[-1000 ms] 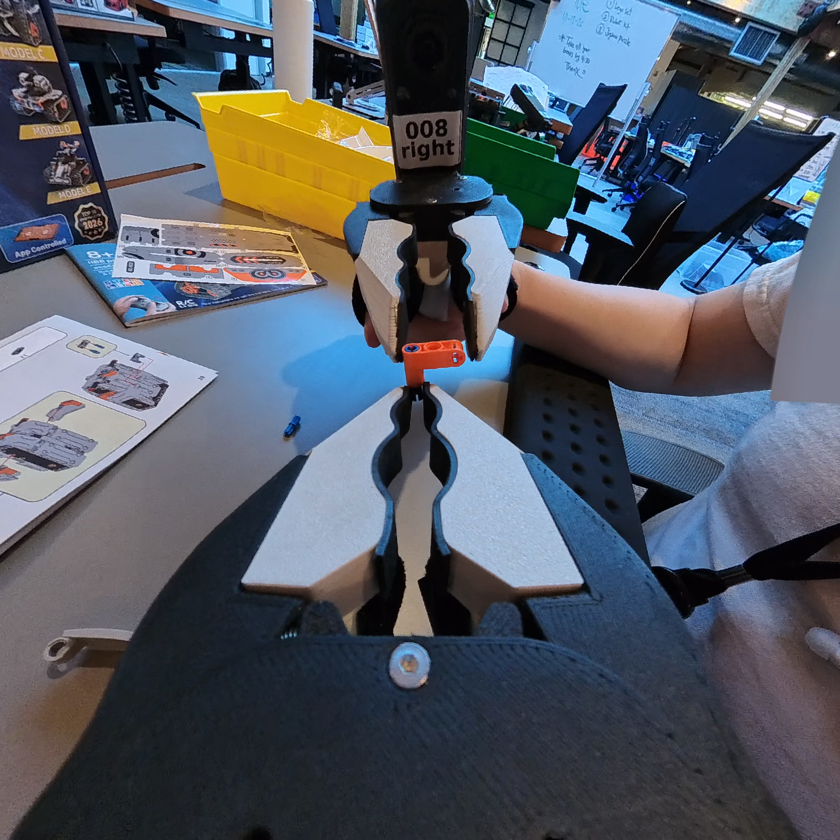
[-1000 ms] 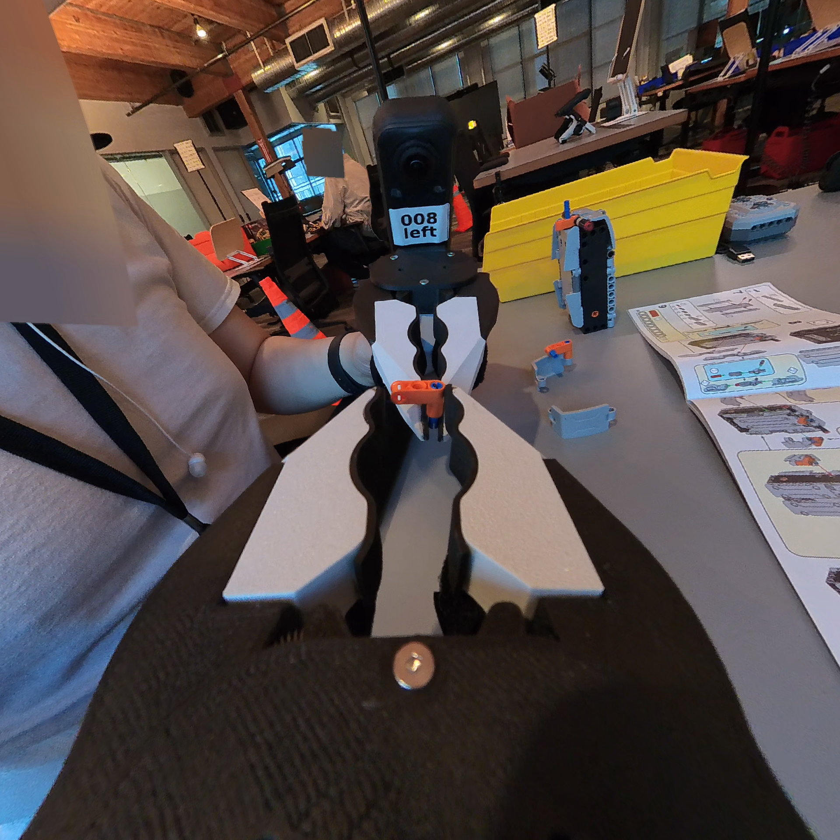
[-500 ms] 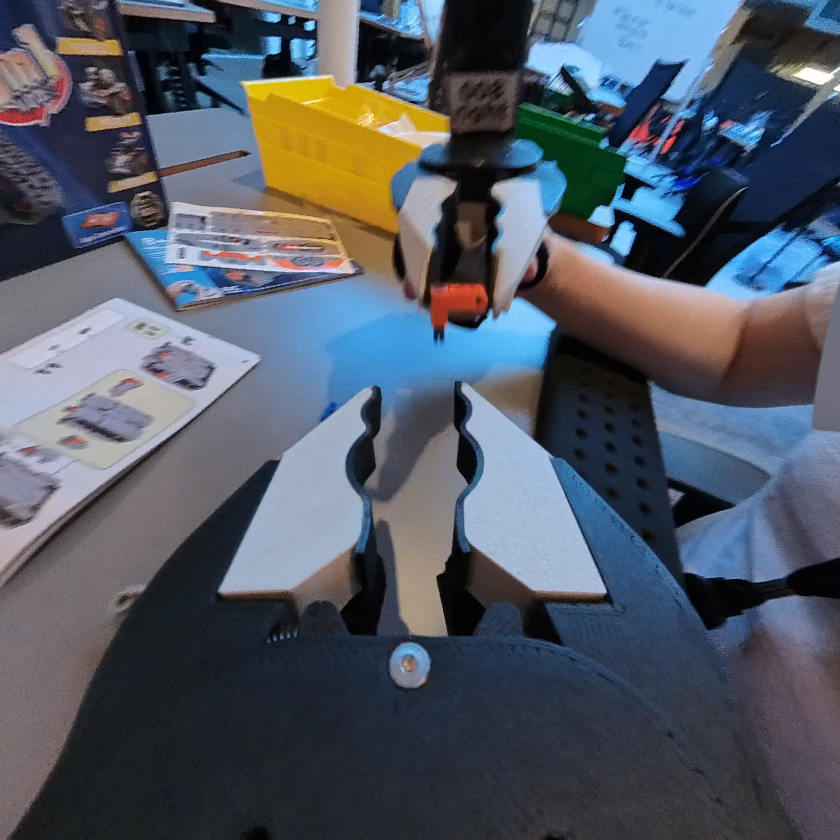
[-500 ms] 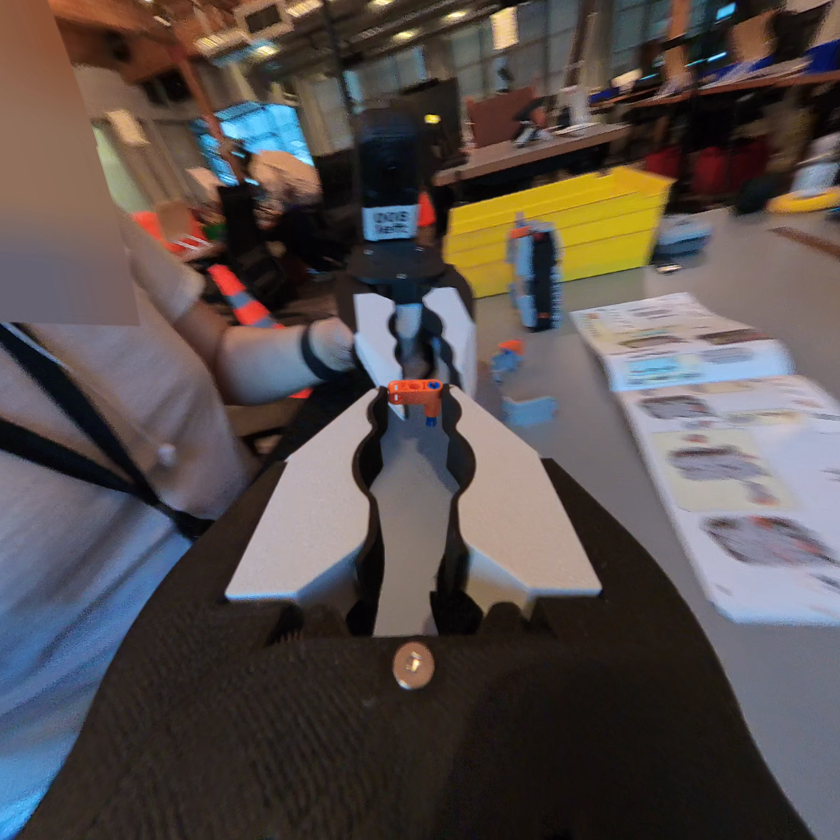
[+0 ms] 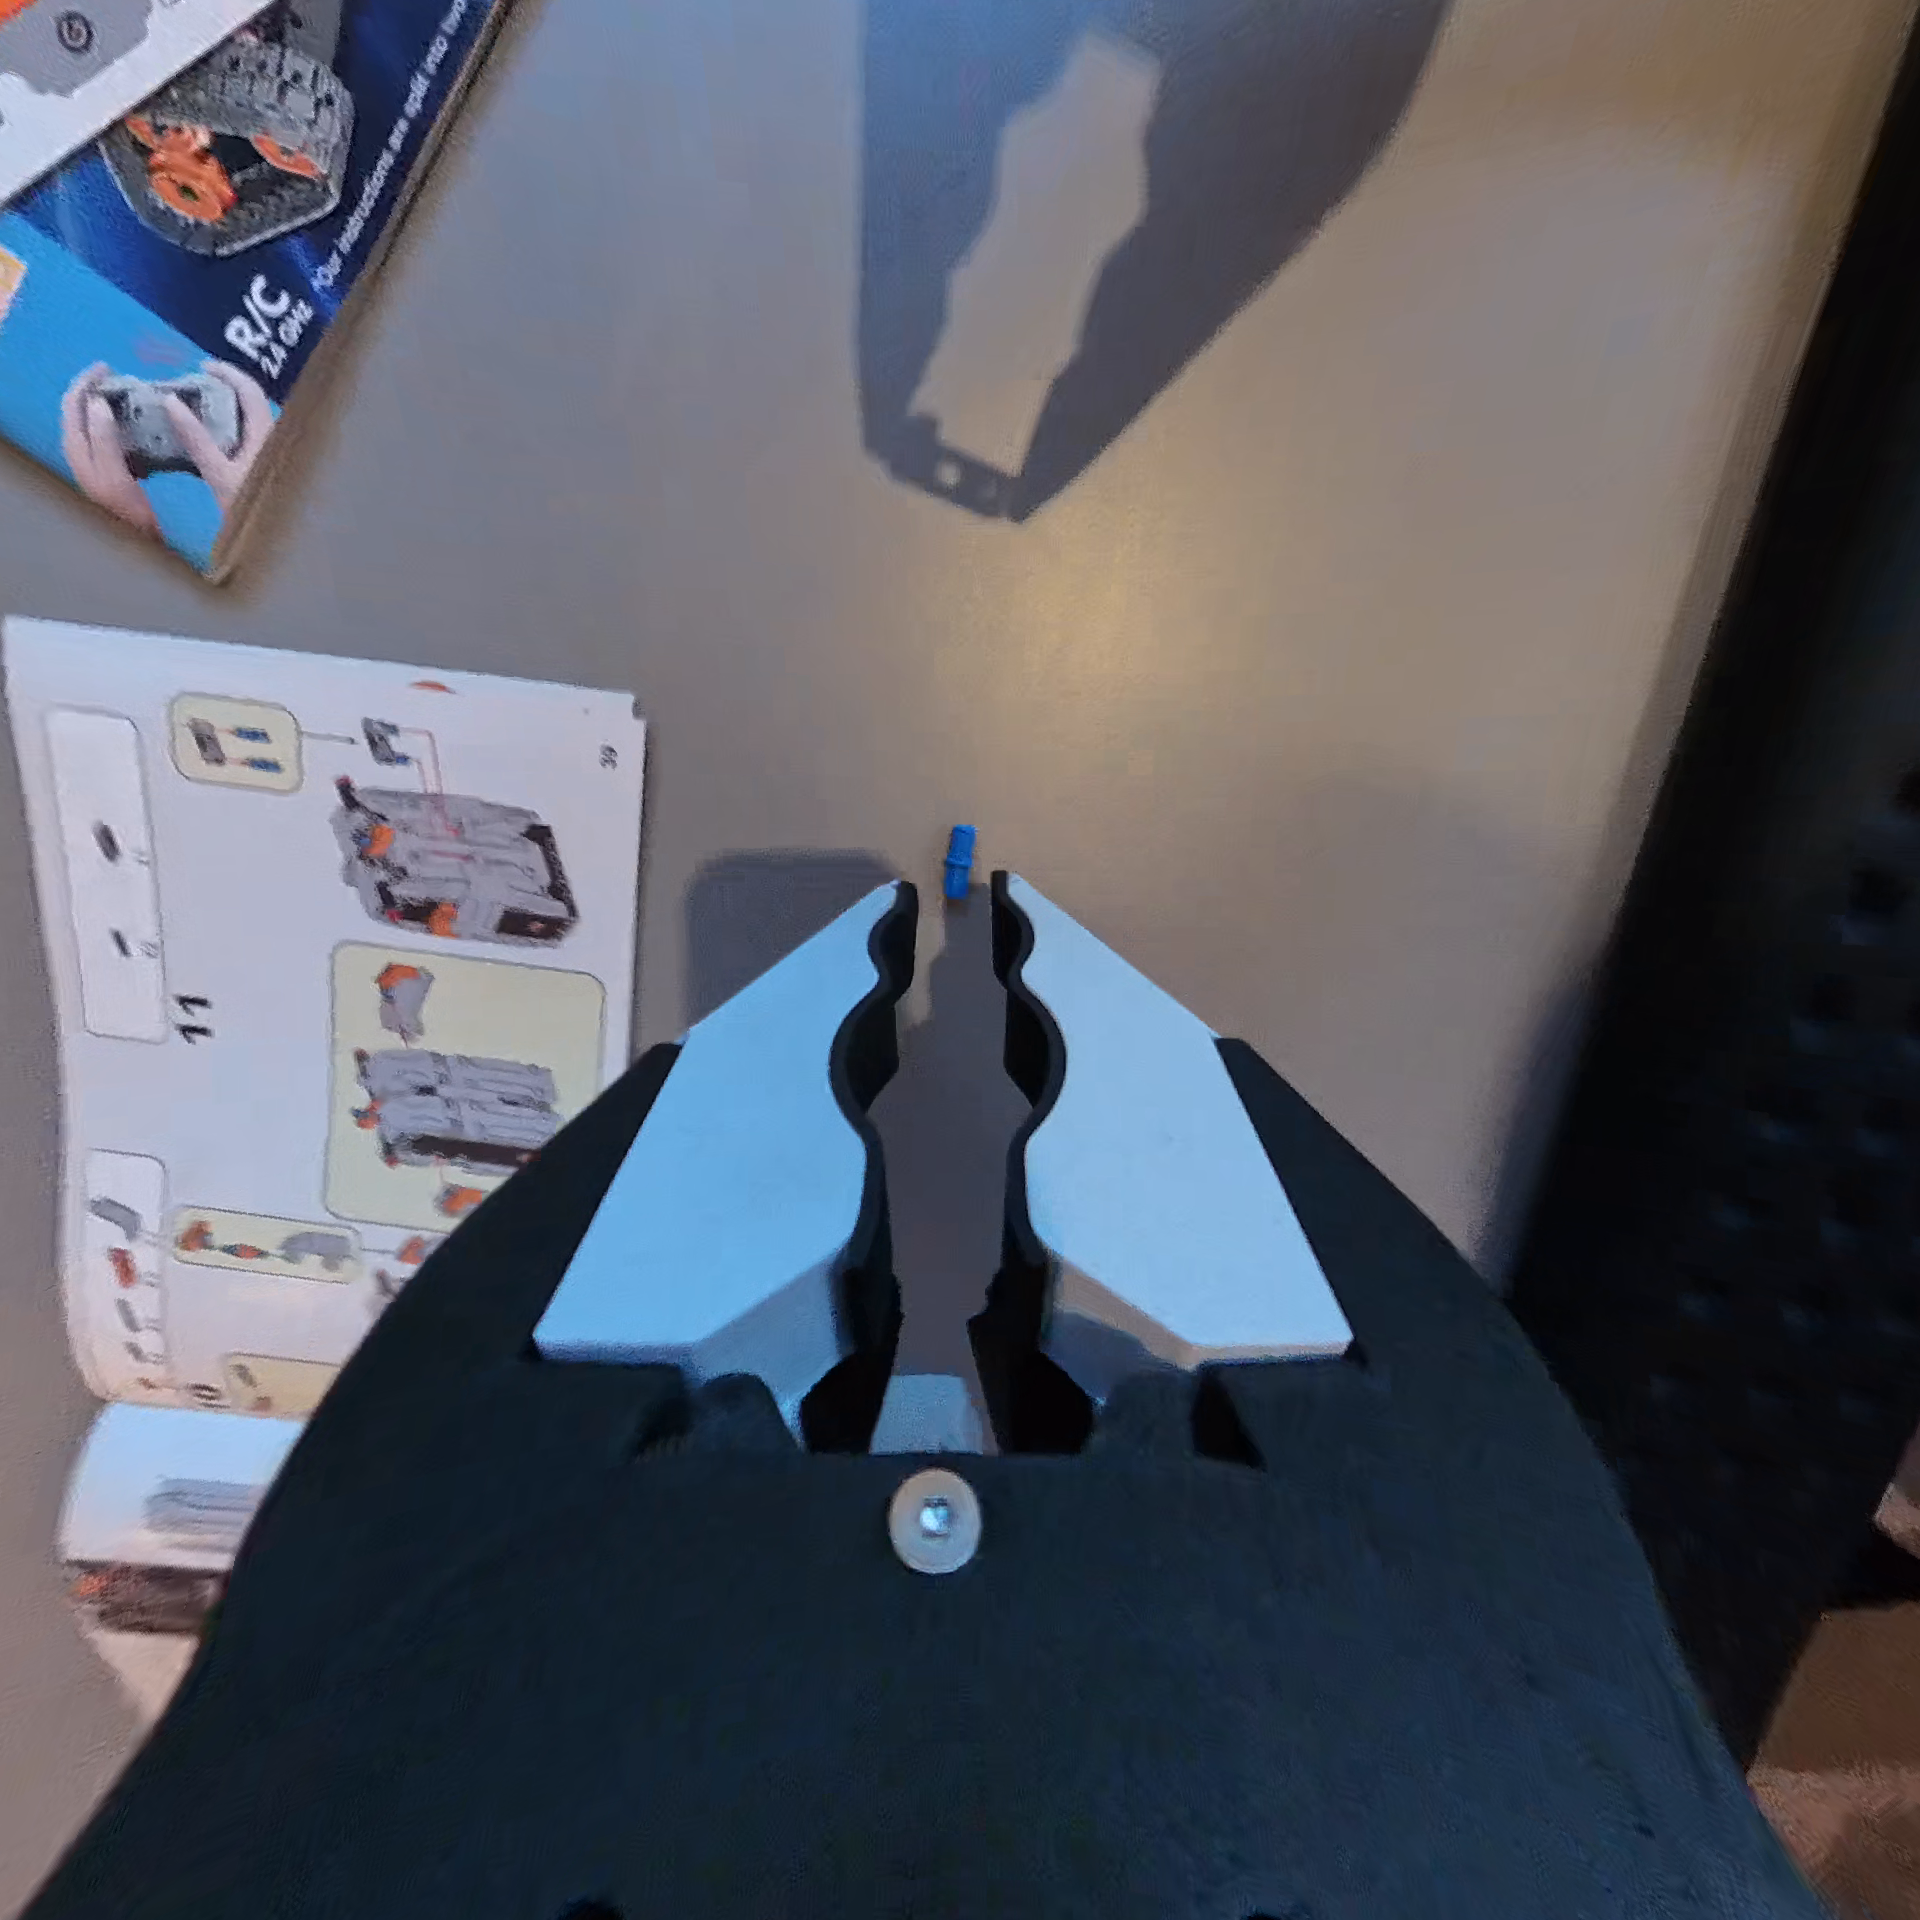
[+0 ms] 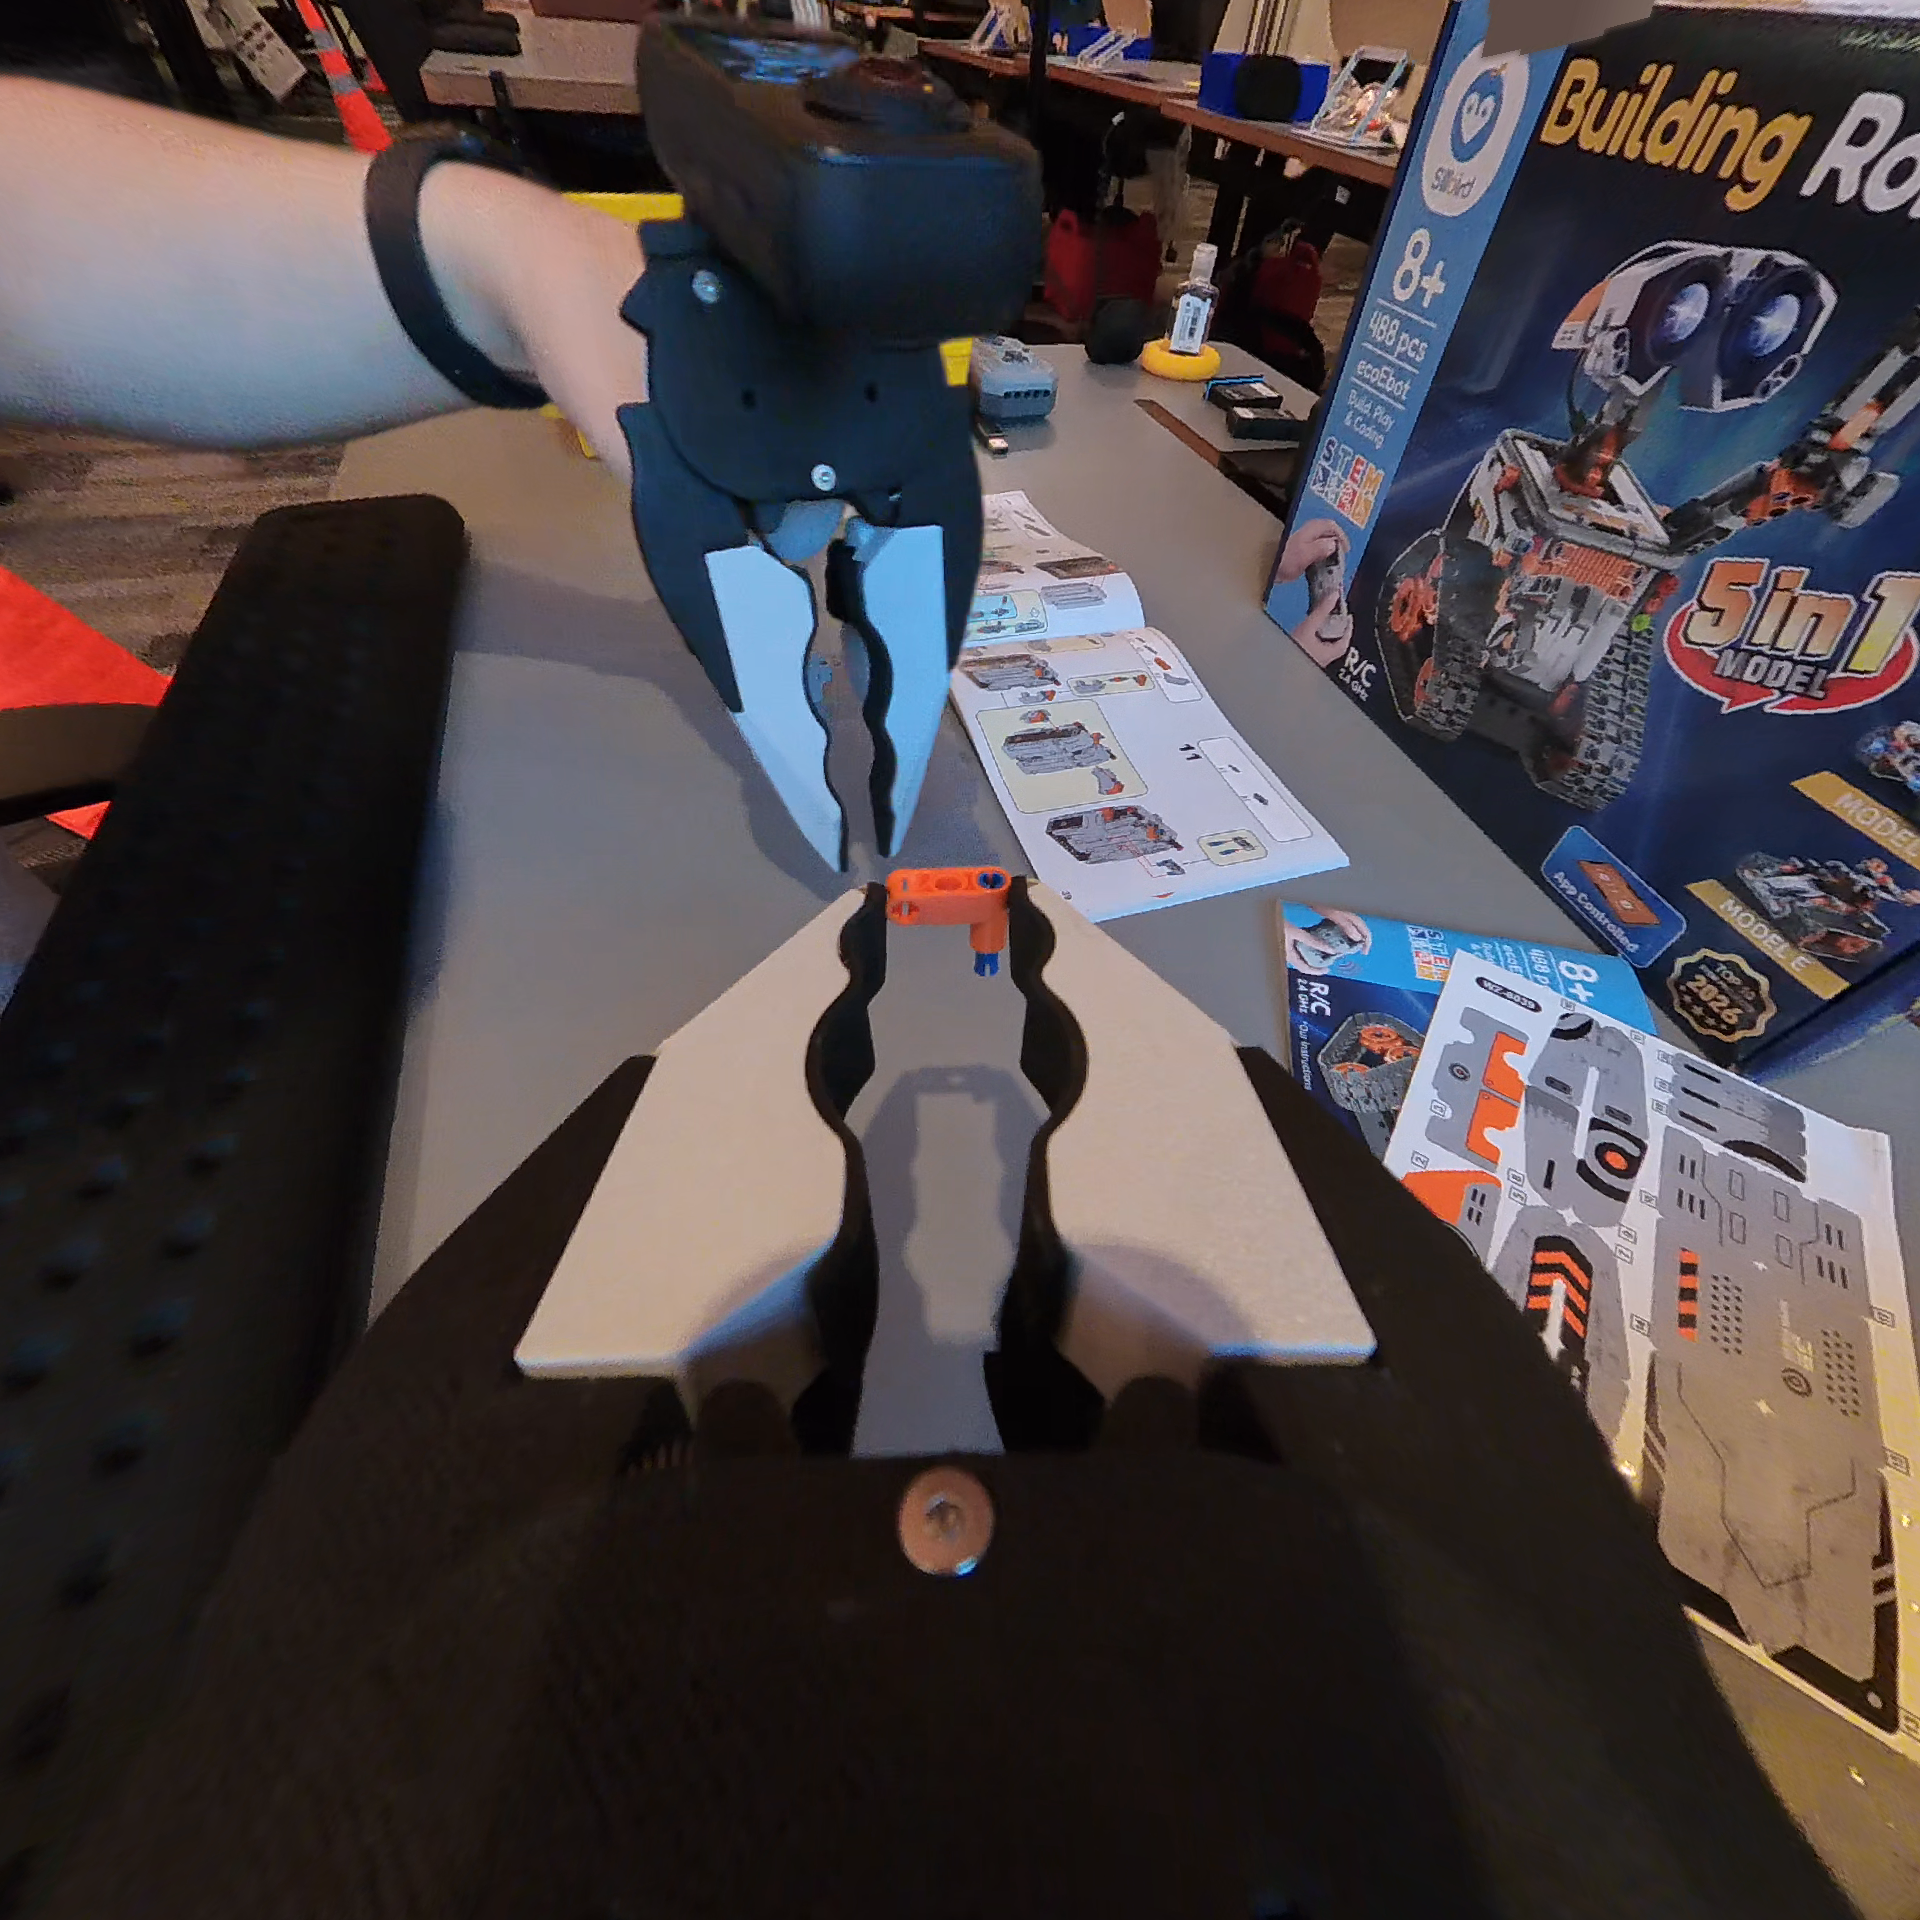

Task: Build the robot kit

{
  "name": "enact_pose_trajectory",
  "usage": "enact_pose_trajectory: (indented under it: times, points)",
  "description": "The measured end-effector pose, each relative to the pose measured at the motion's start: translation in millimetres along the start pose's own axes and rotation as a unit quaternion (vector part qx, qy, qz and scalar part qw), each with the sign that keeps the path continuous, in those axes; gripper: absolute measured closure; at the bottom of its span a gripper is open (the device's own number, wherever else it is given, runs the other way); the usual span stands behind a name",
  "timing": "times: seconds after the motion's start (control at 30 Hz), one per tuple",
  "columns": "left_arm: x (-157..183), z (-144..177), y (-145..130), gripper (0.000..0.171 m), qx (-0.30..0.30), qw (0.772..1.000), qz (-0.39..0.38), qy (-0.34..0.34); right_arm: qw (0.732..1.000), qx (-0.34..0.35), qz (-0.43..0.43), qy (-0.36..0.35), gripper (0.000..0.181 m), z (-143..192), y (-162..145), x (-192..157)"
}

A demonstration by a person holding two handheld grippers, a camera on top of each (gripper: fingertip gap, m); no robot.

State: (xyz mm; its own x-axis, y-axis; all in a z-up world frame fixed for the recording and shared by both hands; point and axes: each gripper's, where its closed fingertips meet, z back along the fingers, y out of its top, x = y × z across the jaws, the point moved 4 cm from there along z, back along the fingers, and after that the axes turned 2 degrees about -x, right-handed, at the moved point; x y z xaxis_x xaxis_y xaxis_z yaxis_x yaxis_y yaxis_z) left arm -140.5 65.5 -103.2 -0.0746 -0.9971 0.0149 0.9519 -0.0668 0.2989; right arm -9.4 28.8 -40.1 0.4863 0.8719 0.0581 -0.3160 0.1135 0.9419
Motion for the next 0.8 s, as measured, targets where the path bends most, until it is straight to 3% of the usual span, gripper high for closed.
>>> enact_pose_trajectory:
  times: [0.4, 0.8]
  points:
    - [-0.3, -18.3, 8.9, 0.158, -0.075, 0.996, -0.007, -0.044, 1.0, 0.012, 0.024, 0.002, 0.158, 8.2, 6.0, -4.1]
    - [-4.5, -25.9, 8.0, 0.162, -0.141, 0.989, -0.025, -0.027, 0.999, 0.016, 0.032, 0.0, 0.158, 9.3, 8.3, -6.5]
